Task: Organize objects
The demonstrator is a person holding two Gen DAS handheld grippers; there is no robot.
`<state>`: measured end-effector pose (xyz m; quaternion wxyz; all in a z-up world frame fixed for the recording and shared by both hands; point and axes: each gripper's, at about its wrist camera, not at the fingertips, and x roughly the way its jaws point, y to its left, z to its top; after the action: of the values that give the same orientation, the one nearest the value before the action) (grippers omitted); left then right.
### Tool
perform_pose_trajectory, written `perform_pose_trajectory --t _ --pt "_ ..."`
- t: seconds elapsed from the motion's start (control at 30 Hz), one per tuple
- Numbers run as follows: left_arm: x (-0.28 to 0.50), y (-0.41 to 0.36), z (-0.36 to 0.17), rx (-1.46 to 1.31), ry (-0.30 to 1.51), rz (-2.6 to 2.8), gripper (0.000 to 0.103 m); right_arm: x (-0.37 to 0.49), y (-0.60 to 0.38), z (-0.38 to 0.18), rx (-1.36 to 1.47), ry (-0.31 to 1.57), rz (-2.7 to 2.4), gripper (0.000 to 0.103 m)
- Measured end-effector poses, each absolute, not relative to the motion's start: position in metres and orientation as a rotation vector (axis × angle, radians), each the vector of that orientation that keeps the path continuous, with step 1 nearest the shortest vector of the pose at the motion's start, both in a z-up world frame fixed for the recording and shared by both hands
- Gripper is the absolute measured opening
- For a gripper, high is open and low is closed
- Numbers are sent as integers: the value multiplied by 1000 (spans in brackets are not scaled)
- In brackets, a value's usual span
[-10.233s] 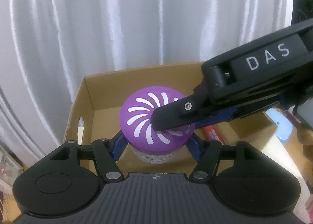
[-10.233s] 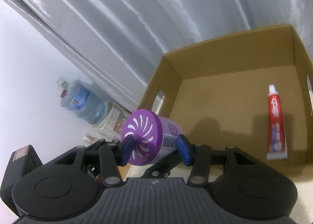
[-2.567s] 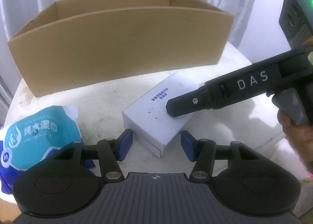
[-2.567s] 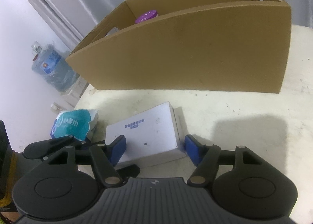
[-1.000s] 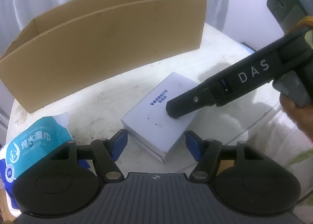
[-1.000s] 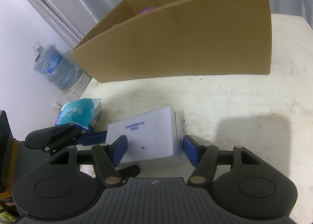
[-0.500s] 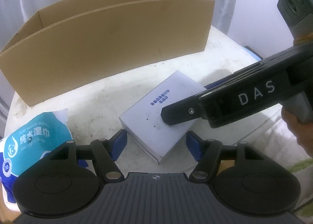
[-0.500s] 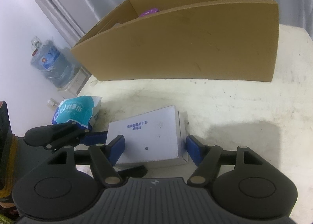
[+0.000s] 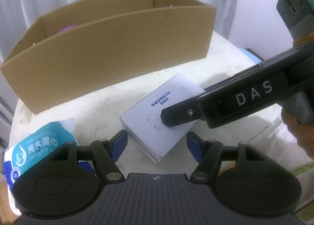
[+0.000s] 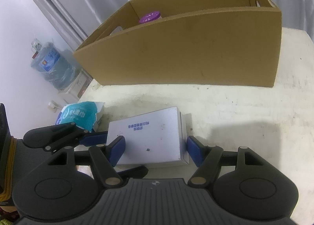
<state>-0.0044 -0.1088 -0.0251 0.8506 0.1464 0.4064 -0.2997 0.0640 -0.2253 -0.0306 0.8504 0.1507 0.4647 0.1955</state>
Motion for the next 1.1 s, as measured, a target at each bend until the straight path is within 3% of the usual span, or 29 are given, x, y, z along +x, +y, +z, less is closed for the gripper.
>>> perform_pose_trajectory --t 1.1 --pt "7 -106 6 297 788 -610 66 72 -220 5 310 916 421 73"
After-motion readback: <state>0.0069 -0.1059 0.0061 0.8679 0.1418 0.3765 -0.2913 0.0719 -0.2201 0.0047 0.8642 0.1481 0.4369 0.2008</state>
